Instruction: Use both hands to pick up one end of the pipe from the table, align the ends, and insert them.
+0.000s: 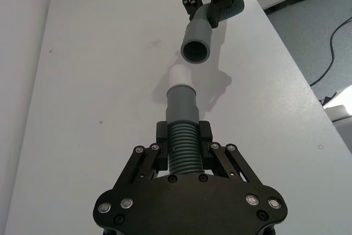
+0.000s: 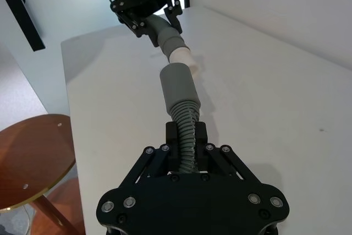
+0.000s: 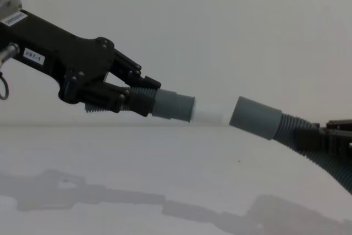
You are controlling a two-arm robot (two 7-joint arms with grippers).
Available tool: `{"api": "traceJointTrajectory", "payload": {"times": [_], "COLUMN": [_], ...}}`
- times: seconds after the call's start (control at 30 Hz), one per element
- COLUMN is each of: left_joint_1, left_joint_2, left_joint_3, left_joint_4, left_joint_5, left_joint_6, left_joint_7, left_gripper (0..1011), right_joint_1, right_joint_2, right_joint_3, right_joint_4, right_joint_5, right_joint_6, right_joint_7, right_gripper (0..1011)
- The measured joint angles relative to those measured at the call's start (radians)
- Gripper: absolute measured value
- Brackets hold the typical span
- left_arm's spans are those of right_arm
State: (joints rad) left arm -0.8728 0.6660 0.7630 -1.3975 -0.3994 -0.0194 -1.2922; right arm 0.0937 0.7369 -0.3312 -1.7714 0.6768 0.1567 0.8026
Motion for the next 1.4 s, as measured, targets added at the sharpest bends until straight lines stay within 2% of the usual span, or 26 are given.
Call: {"api": "traceJointTrajectory", "payload": {"times": [0.7, 1.4], "left_joint_1": [-0.01, -0.027], "left_joint_2": [0.01, 0.009], "left_joint_3": [0.014, 0.031], "left_joint_4": [-0.006, 0.01], "left_joint_5": [-0.016, -0.025], "left_joint_6": [-0.005, -0.016], "left_joint_7": [-0.011, -0.013], "left_gripper": [317, 318], "right_joint_1": [0.012, 0.028], "right_joint_2": [0.007, 0.017], "right_joint_3": [-0.019, -0.042], "right_joint_4": [0.006, 0.013], "right_joint_5": [-0.005, 0.0], "right_joint_6": [-0.004, -0.015], "right_joint_7": [-0.028, -0.03], "right_gripper": [173, 173]}}
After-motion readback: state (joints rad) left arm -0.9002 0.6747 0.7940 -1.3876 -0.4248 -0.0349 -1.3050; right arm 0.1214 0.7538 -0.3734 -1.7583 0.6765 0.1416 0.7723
